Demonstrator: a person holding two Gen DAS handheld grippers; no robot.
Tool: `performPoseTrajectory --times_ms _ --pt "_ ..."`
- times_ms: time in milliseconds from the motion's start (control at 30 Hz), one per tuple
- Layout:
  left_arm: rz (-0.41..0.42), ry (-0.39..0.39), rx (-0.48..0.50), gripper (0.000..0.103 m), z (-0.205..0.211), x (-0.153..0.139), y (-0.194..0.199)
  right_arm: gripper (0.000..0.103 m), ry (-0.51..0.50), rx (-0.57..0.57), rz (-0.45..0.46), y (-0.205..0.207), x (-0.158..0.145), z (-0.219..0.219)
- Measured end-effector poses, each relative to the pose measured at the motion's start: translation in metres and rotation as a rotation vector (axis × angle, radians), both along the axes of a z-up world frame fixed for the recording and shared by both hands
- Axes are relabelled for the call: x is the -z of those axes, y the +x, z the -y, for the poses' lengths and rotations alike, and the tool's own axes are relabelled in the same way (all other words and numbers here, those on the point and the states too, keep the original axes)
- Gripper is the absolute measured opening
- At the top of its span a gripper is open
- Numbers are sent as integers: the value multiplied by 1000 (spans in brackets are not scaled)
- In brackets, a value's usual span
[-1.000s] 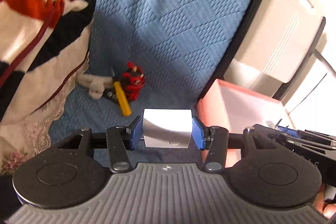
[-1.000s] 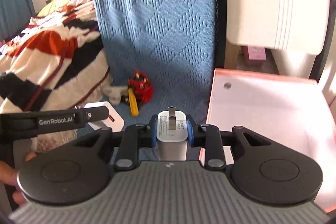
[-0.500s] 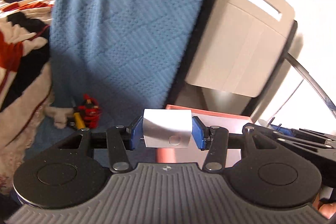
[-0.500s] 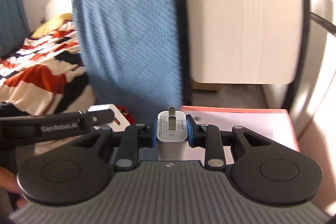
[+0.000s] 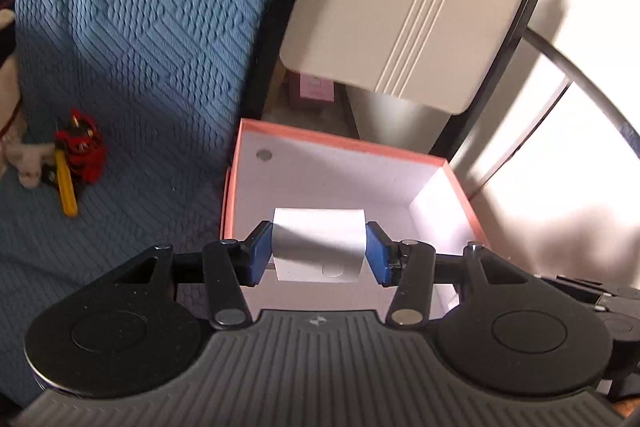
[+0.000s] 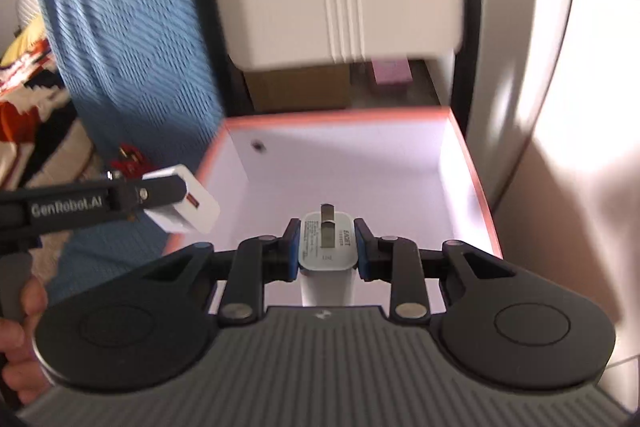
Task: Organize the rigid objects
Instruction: 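Lower both chargers into the box and open both grippers, then withdraw both tools from the box back toward the cushion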
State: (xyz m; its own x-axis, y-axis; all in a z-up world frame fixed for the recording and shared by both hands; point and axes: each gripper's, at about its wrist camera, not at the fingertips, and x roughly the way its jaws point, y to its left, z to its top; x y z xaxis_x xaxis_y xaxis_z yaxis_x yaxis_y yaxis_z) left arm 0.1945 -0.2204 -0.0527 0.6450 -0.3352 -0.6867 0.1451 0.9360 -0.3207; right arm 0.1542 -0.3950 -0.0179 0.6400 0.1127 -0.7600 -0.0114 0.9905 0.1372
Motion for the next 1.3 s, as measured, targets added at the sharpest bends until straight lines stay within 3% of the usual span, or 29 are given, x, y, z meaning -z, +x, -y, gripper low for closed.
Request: performPoseTrajectory --times_ms 300,567,867,1300 --pt "-66 69 52 56 24 38 0 30 14 33 -150 -5 63 20" --pt "-103 66 59 56 24 48 3 31 43 53 -206 -6 81 24" --pt "-69 42 69 63 11 29 -7 32 68 59 -174 -12 62 20" --pt "128 -16 41 64 -40 -54 -39 32 30 47 15 -17 -15 -12"
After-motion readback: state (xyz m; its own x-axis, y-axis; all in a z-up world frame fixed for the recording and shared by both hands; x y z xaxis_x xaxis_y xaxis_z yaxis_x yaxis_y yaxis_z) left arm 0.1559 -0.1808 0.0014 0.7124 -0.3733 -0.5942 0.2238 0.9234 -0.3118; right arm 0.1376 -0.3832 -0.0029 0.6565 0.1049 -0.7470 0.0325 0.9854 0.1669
